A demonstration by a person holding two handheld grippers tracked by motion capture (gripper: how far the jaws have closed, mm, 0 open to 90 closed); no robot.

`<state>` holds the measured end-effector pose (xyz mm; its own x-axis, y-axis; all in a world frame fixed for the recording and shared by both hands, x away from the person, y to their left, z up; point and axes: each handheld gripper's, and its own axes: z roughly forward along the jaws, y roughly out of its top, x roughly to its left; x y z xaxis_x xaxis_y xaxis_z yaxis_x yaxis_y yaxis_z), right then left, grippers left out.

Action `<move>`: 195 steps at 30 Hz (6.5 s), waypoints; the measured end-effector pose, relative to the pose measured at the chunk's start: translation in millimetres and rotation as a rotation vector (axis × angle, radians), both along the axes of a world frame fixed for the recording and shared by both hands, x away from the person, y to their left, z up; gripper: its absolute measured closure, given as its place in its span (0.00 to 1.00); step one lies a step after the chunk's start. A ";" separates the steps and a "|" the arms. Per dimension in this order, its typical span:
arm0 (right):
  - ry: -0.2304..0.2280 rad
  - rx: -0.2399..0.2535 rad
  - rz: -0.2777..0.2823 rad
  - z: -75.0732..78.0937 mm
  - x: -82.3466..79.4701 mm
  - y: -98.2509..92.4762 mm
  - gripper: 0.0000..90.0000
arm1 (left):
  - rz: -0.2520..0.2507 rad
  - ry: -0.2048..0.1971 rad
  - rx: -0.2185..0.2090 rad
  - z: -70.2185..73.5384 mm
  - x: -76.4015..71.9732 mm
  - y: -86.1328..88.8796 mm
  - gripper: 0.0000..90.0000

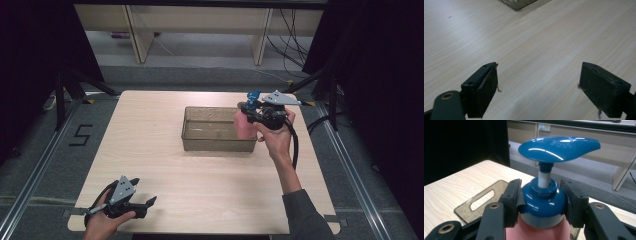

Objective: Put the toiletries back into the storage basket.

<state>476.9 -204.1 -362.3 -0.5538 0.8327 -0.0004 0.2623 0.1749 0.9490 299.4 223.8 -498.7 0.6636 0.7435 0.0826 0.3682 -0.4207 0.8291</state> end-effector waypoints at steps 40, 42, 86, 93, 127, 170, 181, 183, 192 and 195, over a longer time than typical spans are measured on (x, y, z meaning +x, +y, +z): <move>0.084 -0.027 -0.059 -42.0 22.8 8.6 0.59 | -0.003 -0.002 -0.010 1.4 -2.2 -0.5 0.17; 0.087 -0.043 -0.052 -42.5 23.4 6.4 0.59 | 0.001 -0.002 -0.007 1.8 -1.9 -0.5 0.17; 0.195 0.012 -0.078 -75.9 21.5 0.6 0.38 | -0.001 -0.010 -0.016 0.2 -1.5 -0.1 0.17; 0.165 0.008 -0.079 -67.1 9.4 -6.2 0.28 | -0.002 -0.017 -0.012 -0.3 0.2 0.5 0.17; 0.143 0.046 -0.045 -62.4 -40.9 -25.0 0.26 | -0.015 -0.016 0.022 0.7 -0.3 2.1 0.17; 0.135 0.024 0.032 -75.5 -78.9 -19.9 0.25 | 0.005 -0.014 0.008 0.0 -1.1 -0.9 0.17; 0.142 0.019 0.029 -77.3 -83.8 -19.9 0.25 | 0.000 -0.021 0.007 -0.7 -2.2 -1.0 0.17; 0.123 0.016 0.028 -77.8 -85.6 -19.9 0.25 | -0.010 -0.023 0.018 0.0 -1.7 -0.4 0.17; 0.172 0.035 0.039 -79.7 -94.5 -16.9 0.25 | 0.004 -0.024 0.008 -0.9 -2.6 -0.8 0.17; 0.155 0.028 0.053 -80.3 -95.5 -16.6 0.25 | 0.002 -0.027 0.002 -0.7 -2.1 -0.7 0.17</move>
<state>381.5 -220.6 -442.5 -0.5883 0.8010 0.1111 0.3974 0.1667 0.9024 297.2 223.1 -499.4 0.6598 0.7445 0.1018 0.3463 -0.4215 0.8381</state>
